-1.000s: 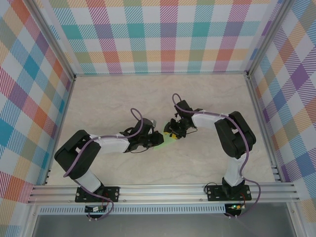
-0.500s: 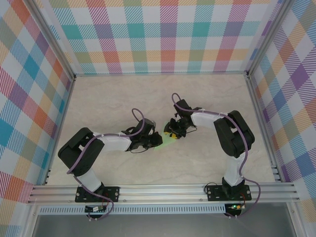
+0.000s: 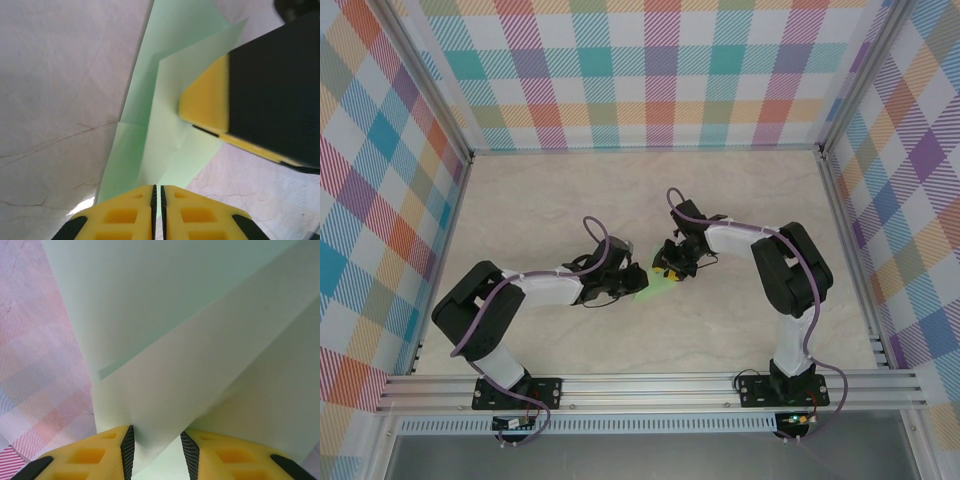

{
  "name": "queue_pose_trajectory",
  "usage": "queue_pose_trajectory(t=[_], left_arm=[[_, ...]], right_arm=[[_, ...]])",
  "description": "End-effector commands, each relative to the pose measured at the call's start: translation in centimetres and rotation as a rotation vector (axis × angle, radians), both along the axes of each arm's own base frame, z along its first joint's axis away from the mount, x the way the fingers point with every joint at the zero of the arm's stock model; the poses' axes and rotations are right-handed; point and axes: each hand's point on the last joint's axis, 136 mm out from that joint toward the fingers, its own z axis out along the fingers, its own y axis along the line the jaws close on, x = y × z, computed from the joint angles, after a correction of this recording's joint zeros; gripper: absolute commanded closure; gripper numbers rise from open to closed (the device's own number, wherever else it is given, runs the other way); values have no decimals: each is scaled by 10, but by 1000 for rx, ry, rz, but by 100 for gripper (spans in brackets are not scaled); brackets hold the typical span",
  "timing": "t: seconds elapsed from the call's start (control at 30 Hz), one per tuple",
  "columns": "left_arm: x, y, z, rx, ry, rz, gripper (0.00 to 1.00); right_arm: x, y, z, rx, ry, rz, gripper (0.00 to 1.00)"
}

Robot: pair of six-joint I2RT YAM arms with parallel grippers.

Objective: Fold a paper plane with a square sheet of paper (pick it up from the middle)
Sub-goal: Fourth fold the wing at the center of the table.

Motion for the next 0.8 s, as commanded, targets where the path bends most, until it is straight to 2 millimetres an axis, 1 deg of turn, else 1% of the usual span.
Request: queue_pose_trajectory(t=[0.0, 0.2, 0.43, 0.57, 0.7, 0.77], left_arm=[[11, 10, 15, -17, -35, 68, 87], [15, 10, 16, -29, -38, 86, 87], [15, -5, 13, -82, -8, 38, 87], [13, -12, 6, -84, 19, 10, 88], [14, -14, -1, -71, 38, 2, 89], [14, -12, -7, -50, 53, 9, 90]], right_arm=[[-39, -66, -68, -331, 168, -45, 64], [-38, -64, -70, -326, 174, -39, 61], [-39, -64, -73, -333, 186, -34, 60], [-39, -64, -73, -336, 191, -35, 59], [-41, -65, -75, -341, 200, -38, 59], [-41, -65, -76, -342, 204, -39, 59]])
